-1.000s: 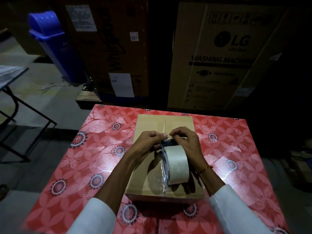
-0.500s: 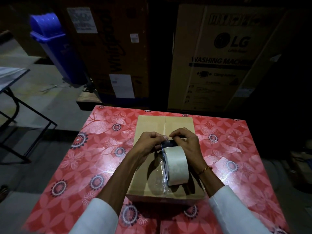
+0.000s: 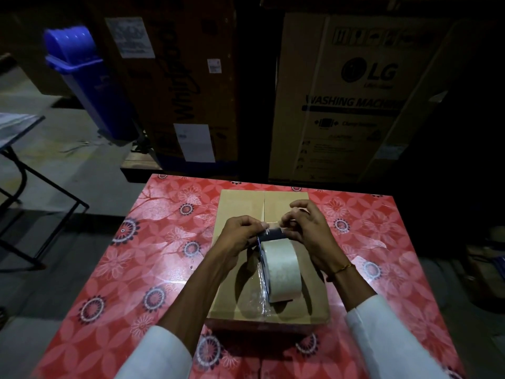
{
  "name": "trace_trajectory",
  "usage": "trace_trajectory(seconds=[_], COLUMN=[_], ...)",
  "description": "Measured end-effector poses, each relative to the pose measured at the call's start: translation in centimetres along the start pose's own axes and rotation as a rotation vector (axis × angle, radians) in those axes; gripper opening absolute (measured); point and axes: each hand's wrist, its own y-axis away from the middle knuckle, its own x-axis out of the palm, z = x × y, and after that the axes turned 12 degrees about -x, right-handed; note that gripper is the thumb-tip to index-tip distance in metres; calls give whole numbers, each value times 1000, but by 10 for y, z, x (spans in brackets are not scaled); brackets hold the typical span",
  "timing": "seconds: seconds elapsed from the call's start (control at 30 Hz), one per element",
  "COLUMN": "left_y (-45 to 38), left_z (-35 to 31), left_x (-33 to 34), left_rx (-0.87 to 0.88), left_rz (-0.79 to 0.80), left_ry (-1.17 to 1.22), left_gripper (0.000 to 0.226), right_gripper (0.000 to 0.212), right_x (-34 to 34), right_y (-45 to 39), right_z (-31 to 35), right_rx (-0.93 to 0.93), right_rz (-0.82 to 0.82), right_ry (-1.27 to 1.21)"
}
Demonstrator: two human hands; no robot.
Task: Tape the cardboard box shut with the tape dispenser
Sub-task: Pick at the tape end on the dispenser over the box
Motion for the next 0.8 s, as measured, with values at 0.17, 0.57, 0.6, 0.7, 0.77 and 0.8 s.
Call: trace_trajectory(seconds=[0.17,0.57,0.6,0.7,0.77,0.8], left_y=[3,3,3,3,4,4], left_z=[1,3,3,2,1,2], left_x=[2,1,1,2,-1,-3], left_rx=[30,72,68,65,60,57], left_rz=[5,23,22,20,36,58], left_ry=[7,-4,-4,2,1,-4], left_gripper=[10,11,14,23,27,27], right_gripper=[28,19,18,16,16,17], right_x=[4,12,12,11,11,12], right_y=[7,-1,-1,-1,0,1], right_z=[-2,9,9,6,3,2], right_rx=[-7,44,58,70,64,57], right_rz=[103,196,193,163,148,144], right_ry=[183,246,216,175,160,158])
